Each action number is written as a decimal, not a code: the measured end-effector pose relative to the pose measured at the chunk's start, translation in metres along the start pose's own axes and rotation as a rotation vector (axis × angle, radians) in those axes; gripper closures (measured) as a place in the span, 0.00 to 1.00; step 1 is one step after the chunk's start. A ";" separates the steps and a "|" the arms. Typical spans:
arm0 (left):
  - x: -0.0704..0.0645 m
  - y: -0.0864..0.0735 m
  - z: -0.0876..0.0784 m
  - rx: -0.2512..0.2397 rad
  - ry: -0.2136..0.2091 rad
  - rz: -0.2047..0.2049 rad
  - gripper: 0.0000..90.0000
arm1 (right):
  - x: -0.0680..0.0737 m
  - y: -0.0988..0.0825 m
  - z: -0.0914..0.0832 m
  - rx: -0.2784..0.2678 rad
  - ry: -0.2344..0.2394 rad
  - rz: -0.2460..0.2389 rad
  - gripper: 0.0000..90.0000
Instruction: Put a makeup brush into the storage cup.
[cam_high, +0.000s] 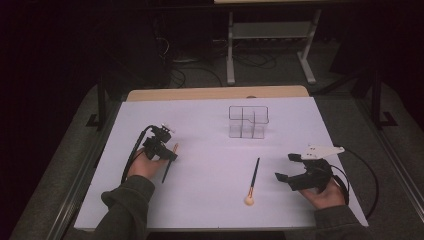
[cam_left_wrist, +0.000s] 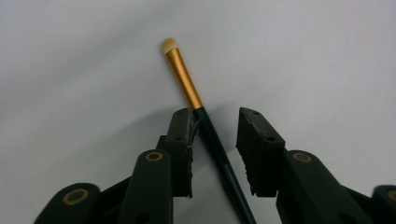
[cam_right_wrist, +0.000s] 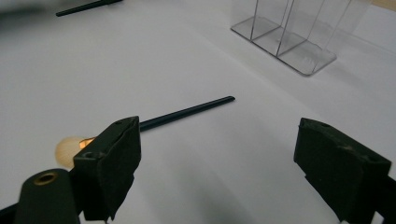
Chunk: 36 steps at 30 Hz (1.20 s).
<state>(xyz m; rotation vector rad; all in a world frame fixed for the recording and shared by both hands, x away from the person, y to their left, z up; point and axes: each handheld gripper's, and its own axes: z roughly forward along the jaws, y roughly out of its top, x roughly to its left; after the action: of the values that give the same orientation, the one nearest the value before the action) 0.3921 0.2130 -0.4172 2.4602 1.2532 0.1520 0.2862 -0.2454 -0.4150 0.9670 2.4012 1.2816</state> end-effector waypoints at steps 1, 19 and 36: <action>0.000 0.000 0.000 0.005 0.002 0.004 0.76 | 0.000 0.000 0.000 0.001 0.000 -0.006 0.15; -0.005 0.000 0.003 0.019 0.055 0.017 0.92 | 0.003 0.002 0.001 0.014 0.004 -0.016 0.15; 0.003 -0.003 -0.005 0.005 0.006 0.040 0.93 | 0.004 0.004 0.001 0.018 0.012 -0.011 0.15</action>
<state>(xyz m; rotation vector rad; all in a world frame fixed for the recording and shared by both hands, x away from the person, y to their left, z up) 0.3906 0.2183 -0.4136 2.4919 1.2089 0.1677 0.2852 -0.2406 -0.4121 0.9521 2.4279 1.2683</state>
